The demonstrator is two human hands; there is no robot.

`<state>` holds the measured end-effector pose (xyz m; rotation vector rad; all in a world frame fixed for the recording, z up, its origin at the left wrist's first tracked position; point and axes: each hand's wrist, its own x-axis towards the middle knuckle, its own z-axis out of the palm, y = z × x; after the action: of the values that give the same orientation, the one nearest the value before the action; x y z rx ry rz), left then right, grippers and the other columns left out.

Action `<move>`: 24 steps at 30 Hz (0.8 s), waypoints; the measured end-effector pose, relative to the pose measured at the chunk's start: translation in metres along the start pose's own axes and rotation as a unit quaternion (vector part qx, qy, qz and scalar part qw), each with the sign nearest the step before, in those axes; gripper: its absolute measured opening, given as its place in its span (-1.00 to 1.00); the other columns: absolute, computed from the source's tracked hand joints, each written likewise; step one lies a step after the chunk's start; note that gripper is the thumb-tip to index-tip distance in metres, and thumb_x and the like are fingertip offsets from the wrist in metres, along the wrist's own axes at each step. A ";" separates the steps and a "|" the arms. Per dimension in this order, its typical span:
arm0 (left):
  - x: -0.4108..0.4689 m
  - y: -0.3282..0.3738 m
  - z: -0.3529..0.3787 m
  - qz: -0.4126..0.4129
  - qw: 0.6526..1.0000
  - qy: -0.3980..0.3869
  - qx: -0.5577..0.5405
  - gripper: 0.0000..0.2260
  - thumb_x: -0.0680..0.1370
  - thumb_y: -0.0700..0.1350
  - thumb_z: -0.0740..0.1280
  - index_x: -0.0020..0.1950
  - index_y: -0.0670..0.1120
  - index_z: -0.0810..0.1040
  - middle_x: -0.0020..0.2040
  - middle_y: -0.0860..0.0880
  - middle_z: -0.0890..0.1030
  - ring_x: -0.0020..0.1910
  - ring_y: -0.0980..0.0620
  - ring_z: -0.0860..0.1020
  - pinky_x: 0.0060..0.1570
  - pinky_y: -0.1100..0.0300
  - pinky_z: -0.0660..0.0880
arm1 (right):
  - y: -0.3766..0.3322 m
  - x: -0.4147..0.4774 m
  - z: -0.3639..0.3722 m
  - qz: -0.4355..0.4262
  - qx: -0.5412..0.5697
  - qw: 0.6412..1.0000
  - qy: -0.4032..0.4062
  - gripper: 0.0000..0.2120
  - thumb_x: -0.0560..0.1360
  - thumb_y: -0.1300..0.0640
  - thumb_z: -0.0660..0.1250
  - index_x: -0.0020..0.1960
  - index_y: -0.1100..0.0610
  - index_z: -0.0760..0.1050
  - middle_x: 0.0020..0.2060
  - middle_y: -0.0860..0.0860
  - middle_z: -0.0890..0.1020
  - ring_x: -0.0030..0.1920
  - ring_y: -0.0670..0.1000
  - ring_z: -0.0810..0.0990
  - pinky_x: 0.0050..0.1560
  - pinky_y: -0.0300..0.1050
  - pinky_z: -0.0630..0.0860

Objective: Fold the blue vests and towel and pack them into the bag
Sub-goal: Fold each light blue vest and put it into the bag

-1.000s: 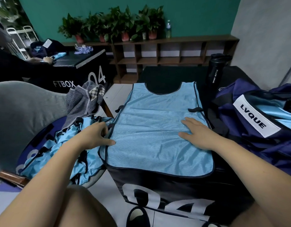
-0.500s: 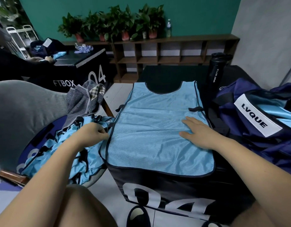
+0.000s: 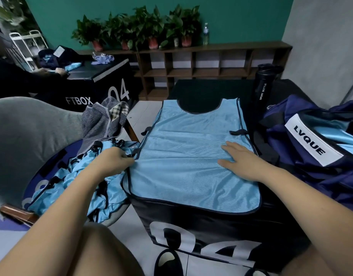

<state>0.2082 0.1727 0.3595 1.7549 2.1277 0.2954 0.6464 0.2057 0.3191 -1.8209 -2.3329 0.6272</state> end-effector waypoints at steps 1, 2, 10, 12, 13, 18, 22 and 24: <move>0.000 -0.002 -0.001 -0.007 1.000 0.008 -0.029 -0.64 0.54 0.04 0.44 -0.22 -0.24 0.55 -0.33 -0.11 0.58 -0.36 -0.06 0.46 -0.29 0.07 0.35 | 0.000 0.000 0.000 -0.001 -0.001 1.000 0.000 -0.22 0.65 -0.36 0.19 0.74 -0.08 0.04 0.72 -0.15 -0.04 0.70 -0.07 -0.08 0.67 -0.04 -0.07; 0.000 -0.003 -0.001 -0.009 0.999 0.008 -0.042 -0.67 0.55 0.03 0.45 -0.12 -0.25 0.57 -0.25 -0.12 0.63 -0.32 -0.07 0.49 -0.27 0.05 0.38 | 0.001 0.000 0.001 -0.002 -0.003 1.000 0.001 -0.21 0.65 -0.37 0.19 0.74 -0.08 0.03 0.72 -0.15 -0.04 0.70 -0.07 -0.08 0.67 -0.04 -0.06; 0.000 -0.004 0.003 0.047 0.996 -0.047 0.055 -0.85 0.67 -0.07 0.33 0.04 -0.01 0.35 -0.10 -0.14 0.62 -0.27 -0.07 0.58 -0.24 0.04 0.47 | 0.000 0.001 0.000 -0.004 -0.004 1.000 -0.001 -0.21 0.65 -0.37 0.19 0.74 -0.07 0.03 0.72 -0.15 -0.05 0.70 -0.07 -0.08 0.66 -0.06 -0.07; -0.001 -0.004 0.002 0.068 0.994 -0.052 0.073 -0.90 0.67 -0.10 0.27 -0.02 -0.01 0.39 -0.12 -0.11 0.61 -0.31 -0.04 0.55 -0.27 0.07 0.46 | 0.000 0.001 0.000 -0.004 -0.005 1.000 -0.001 -0.22 0.65 -0.36 0.19 0.74 -0.07 0.04 0.72 -0.14 -0.05 0.70 -0.07 -0.08 0.66 -0.04 -0.06; -0.002 -0.003 0.002 0.076 0.993 -0.050 0.077 -0.90 0.68 -0.10 0.24 -0.04 -0.02 0.41 -0.14 -0.10 0.61 -0.34 -0.02 0.52 -0.29 0.10 0.46 | 0.000 0.001 0.000 -0.004 -0.006 1.000 0.000 -0.22 0.65 -0.36 0.19 0.74 -0.07 0.04 0.72 -0.14 -0.05 0.70 -0.07 -0.08 0.67 -0.04 -0.06; -0.004 -0.004 0.000 0.084 0.992 -0.046 0.087 -0.83 0.69 -0.04 0.25 -0.03 -0.09 0.47 -0.22 -0.08 0.59 -0.39 0.02 0.45 -0.33 0.14 0.44 | 0.000 0.000 0.000 -0.005 -0.007 1.000 0.000 -0.22 0.65 -0.37 0.18 0.74 -0.08 0.03 0.72 -0.15 -0.06 0.70 -0.07 -0.08 0.68 -0.01 -0.05; -0.002 -0.013 -0.003 0.078 0.993 -0.079 0.036 -0.82 0.62 0.04 0.41 -0.12 0.01 0.52 -0.32 0.07 0.59 -0.43 0.10 0.48 -0.28 0.15 0.48 | 0.000 0.000 0.000 -0.004 -0.004 1.000 -0.003 -0.22 0.65 -0.36 0.19 0.74 -0.08 0.03 0.72 -0.16 -0.06 0.70 -0.07 -0.10 0.68 -0.02 -0.07; -0.003 -0.016 -0.007 0.067 0.991 -0.119 0.000 -0.75 0.53 0.14 0.55 -0.11 0.05 0.56 -0.33 0.10 0.61 -0.40 0.10 0.50 -0.24 0.13 0.46 | 0.000 0.001 0.000 -0.003 -0.003 1.000 -0.005 -0.22 0.65 -0.36 0.19 0.74 -0.08 0.02 0.72 -0.16 -0.06 0.70 -0.07 -0.10 0.68 -0.01 -0.07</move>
<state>0.1912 0.1667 0.3596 1.8368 1.8479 0.1131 0.6463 0.2062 0.3192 -1.8167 -2.3481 0.6311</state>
